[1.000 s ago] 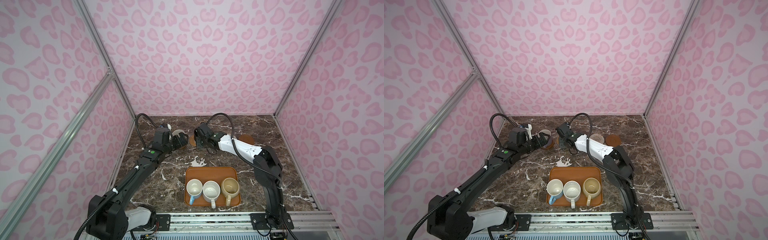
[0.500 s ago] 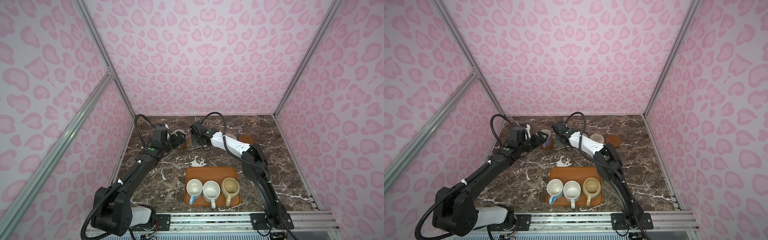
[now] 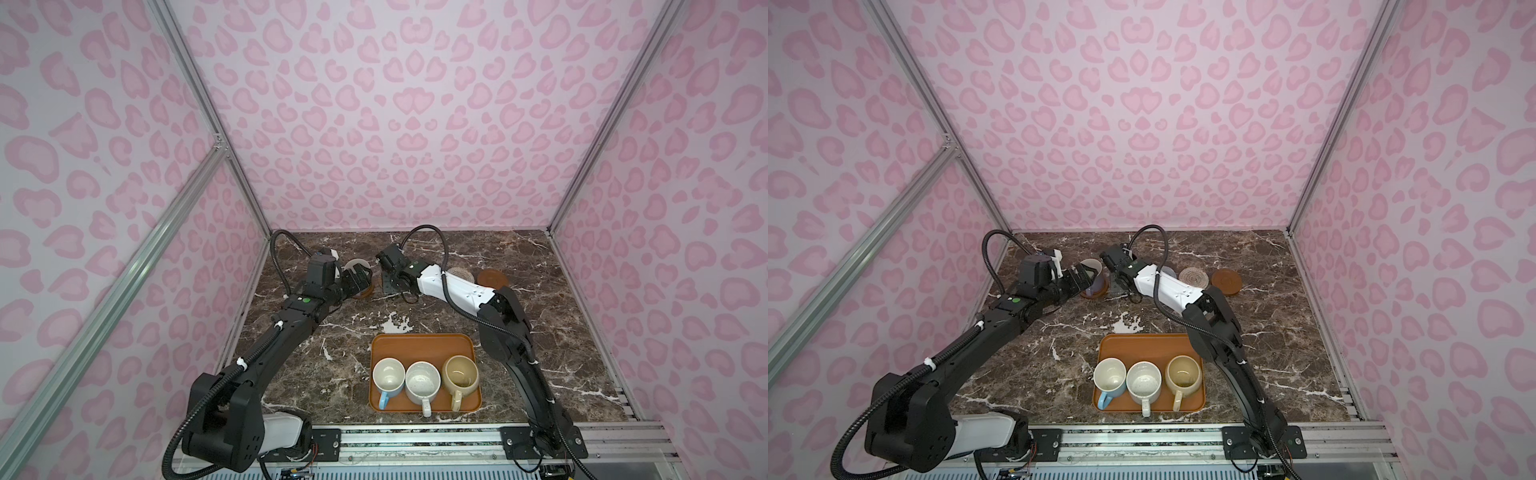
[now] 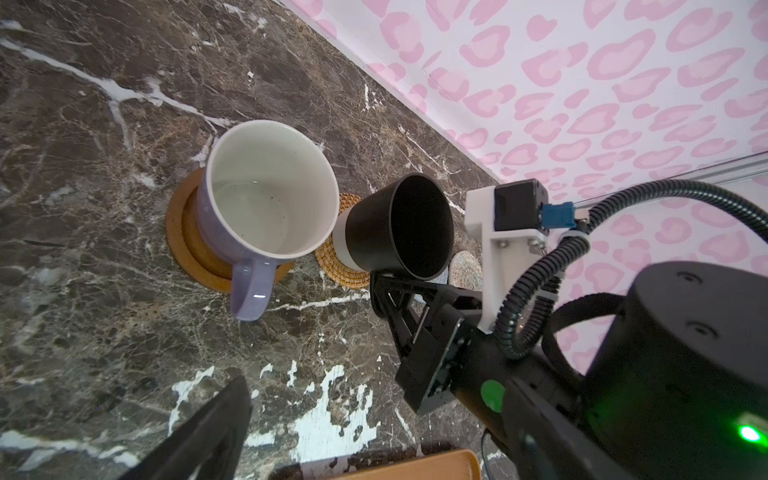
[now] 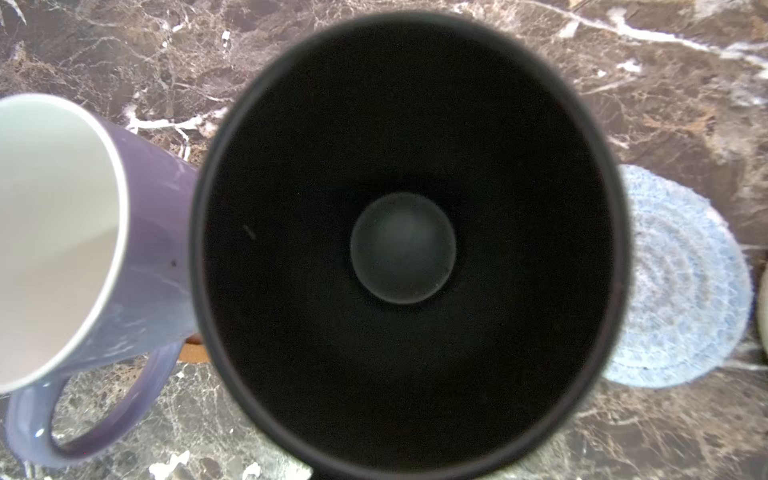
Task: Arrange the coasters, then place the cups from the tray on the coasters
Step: 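Lower the black mug onto the rattan coaster and open the right gripper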
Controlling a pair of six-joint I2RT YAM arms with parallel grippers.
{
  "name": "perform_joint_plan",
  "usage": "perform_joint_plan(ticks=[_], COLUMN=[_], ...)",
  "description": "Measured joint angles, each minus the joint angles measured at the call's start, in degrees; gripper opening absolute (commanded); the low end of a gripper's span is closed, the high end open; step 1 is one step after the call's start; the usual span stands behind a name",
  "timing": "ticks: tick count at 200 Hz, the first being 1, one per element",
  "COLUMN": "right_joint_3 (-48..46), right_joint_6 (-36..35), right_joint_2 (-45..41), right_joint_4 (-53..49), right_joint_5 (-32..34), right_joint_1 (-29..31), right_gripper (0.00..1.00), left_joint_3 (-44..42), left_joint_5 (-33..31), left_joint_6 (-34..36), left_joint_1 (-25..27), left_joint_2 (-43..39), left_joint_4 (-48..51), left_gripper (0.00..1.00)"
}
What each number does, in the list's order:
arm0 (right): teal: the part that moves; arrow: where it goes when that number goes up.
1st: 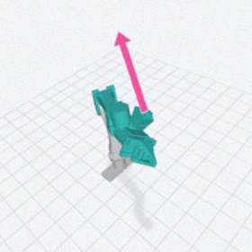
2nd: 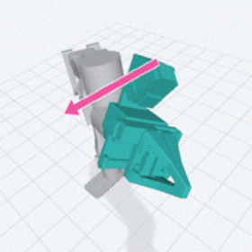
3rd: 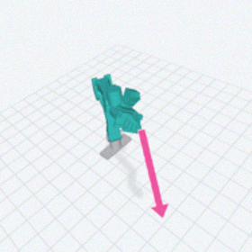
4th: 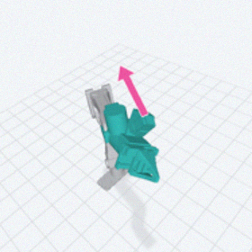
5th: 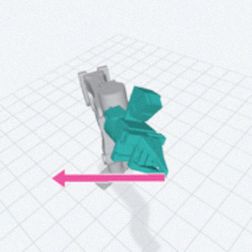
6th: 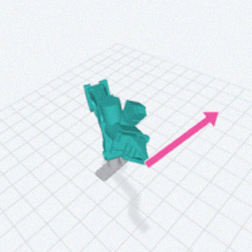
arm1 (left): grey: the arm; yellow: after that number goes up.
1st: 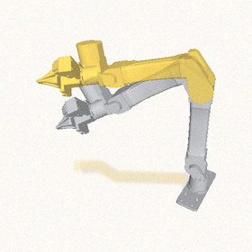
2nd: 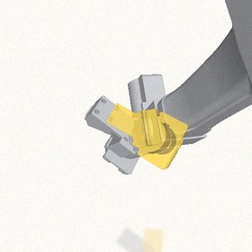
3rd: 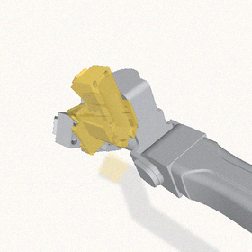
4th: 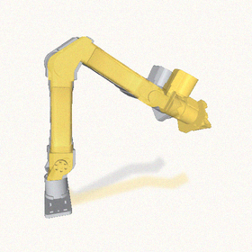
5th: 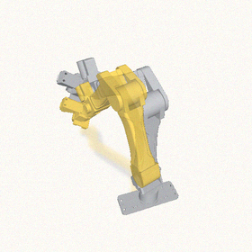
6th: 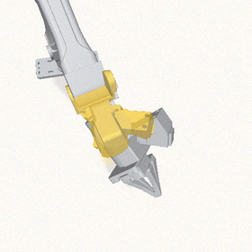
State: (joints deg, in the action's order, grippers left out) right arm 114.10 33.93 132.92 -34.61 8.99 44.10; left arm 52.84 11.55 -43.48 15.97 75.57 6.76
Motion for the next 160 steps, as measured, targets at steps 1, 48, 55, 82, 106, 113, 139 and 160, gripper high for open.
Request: perform_joint_plan(ticks=[1,48,55,82,106,113,139,160], right_joint_3=[-0.02,-0.11,-0.11,-0.11,-0.11,-0.11,-0.11,-0.2], right_joint_6=[0.0,0.42,0.61,0.92,0.94,0.94,0.94,0.94], right_joint_2=[-0.02,-0.17,-0.17,-0.17,-0.37,-0.55,-1.33,-1.6], right_joint_4=[0.02,0.09,0.09,-0.48,-1.25,-1.53,-1.88,-1.99], right_joint_5=[0.0,-1.16,-1.53,-3.26,-3.91,-3.87,-3.39,-2.99], right_joint_1=[0.0,-0.35,-0.44,-0.59,-0.33,-0.31,-0.11,-0.11], right_gripper=[0.0,0.24,0.3,0.35,0.35,0.35,0.35,0.37], left_joint_3=[0.0,-0.09,-0.13,-0.61,-0.85,-0.96,-1.36,-1.42], left_joint_5=[0.0,0.0,0.0,0.0,0.0,0.0,0.0,0.02], left_joint_6=[0.0,0.0,0.0,0.02,0.02,0.02,0.0,0.0], left_joint_1=[0.0,0.0,0.0,0.0,0.0,0.0,0.0,0.02], left_joint_2=[-0.04,-0.85,-0.98,-1.25,-1.49,-1.7,-2.34,-2.49], left_joint_4=[0.0,0.0,0.02,0.04,0.15,0.2,0.15,0.17], left_gripper=[0.96,0.96,0.96,0.96,0.96,0.96,0.96,0.96])
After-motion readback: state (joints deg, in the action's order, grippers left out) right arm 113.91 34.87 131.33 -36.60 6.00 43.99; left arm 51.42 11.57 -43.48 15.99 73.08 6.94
